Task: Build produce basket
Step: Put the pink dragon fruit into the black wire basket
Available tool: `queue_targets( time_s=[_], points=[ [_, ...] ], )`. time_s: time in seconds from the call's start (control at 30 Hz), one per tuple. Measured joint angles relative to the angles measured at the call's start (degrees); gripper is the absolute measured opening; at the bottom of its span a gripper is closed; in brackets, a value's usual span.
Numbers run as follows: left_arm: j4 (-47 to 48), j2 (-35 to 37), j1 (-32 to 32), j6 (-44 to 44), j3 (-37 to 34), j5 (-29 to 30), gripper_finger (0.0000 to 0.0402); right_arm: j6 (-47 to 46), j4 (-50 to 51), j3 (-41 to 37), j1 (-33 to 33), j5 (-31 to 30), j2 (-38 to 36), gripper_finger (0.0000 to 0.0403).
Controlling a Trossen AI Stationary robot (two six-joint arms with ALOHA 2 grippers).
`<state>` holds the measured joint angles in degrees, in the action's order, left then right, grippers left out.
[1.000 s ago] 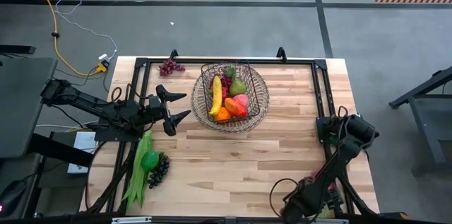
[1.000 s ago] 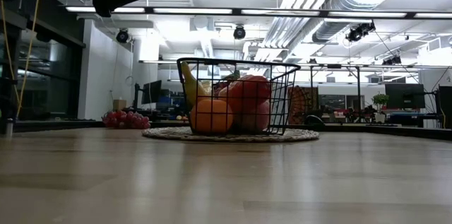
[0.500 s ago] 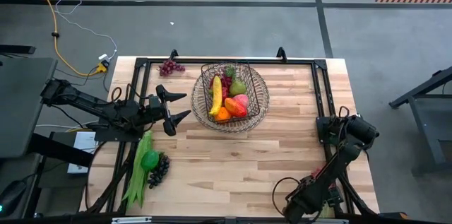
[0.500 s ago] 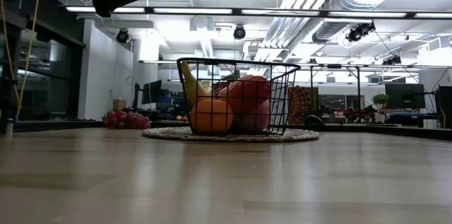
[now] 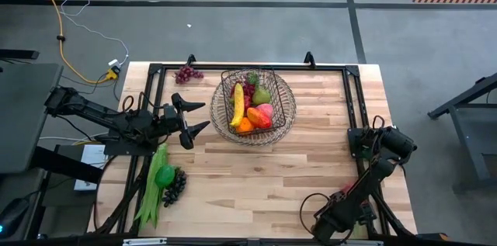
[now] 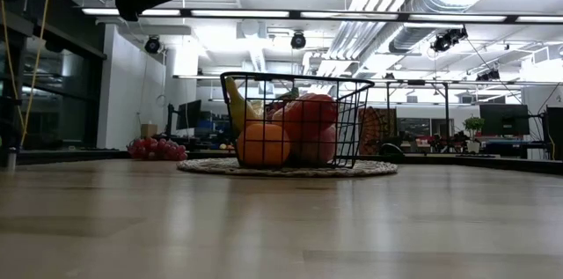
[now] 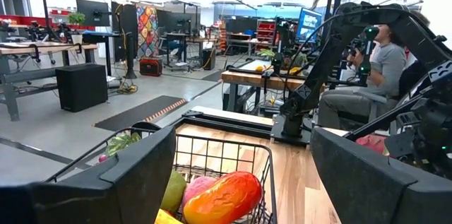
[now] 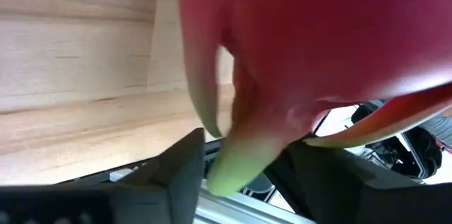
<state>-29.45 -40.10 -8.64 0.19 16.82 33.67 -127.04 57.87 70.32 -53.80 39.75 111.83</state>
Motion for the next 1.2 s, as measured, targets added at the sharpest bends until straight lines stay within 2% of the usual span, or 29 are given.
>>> queue_targets(
  time_s=[0.37, 0.63, 0.83, 0.9, 0.97, 1.07, 1.2],
  points=[
    [-0.03, 0.00, 0.00, 0.00, 0.00, 0.00, 0.0317, 1.46, 0.21, 0.00, 0.02, 1.03, 0.00, 0.0013],
    [-0.46, 0.00, 0.00, 0.01, 0.00, 0.00, 0.0317, 6.26, 0.47, 0.54, 0.15, 4.13, 0.00, 0.0007],
    [-0.46, 0.00, 0.00, -0.03, 0.00, 0.00, 0.0317, 17.40, 7.55, 6.83, 2.63, 3.93, 0.00, 0.0005],
    [-0.46, 0.00, 0.00, -0.34, 0.00, 0.00, 0.0317, 22.43, 11.80, 10.67, 4.29, 1.07, -0.10, 0.0003],
    [-0.46, 0.00, 0.00, -0.94, 0.00, 0.00, 0.0317, 27.32, 15.84, 15.19, 6.13, -4.83, -1.06, 0.0003],
    [-0.46, 0.00, 0.00, -1.07, 0.00, 0.00, 0.0317, 34.16, 17.76, 21.93, 8.65, -16.66, -4.20, 0.0002],
    [-0.46, -0.02, 0.00, -1.07, 0.00, 0.00, 0.0317, 43.90, 17.63, 28.75, 11.39, -35.41, -8.36, 0.0002]
  ],
)
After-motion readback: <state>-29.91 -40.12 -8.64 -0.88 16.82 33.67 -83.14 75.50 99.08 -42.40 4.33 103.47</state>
